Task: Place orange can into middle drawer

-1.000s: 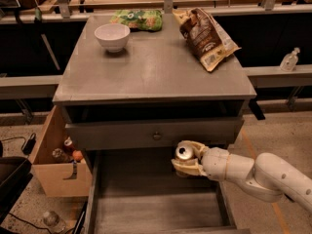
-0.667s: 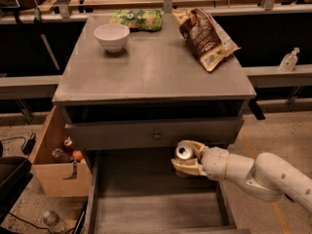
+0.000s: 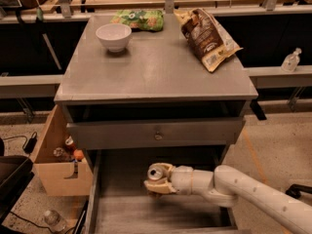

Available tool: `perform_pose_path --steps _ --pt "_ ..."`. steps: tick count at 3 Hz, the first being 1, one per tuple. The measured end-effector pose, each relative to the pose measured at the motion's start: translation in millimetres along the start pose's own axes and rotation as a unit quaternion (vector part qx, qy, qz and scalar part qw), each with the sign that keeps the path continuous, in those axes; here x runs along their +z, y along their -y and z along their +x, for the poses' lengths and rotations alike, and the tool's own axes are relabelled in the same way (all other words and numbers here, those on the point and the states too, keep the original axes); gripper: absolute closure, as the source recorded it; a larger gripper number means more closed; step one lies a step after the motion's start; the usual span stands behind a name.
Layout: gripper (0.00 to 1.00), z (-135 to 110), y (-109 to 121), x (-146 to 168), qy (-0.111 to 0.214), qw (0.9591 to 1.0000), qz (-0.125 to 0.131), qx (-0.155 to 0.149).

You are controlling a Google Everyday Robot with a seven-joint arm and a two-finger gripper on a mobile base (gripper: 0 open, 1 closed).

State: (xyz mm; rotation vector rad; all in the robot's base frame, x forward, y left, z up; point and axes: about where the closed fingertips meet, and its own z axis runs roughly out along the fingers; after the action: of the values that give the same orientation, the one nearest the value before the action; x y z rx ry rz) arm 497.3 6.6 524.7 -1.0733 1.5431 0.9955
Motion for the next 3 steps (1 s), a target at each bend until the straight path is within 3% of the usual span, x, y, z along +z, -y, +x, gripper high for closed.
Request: perform_pose_path --steps 1,2,3 --pt "1.00 26.8 -20.3 65.5 0.000 0.9972 -0.075 0.007" --pt "0.83 26.0 -29.2 84.3 0.000 0.9955 -0.095 0.006" --pt "0.78 25.5 -29.5 83.8 0.001 0.9955 -0.094 0.006"
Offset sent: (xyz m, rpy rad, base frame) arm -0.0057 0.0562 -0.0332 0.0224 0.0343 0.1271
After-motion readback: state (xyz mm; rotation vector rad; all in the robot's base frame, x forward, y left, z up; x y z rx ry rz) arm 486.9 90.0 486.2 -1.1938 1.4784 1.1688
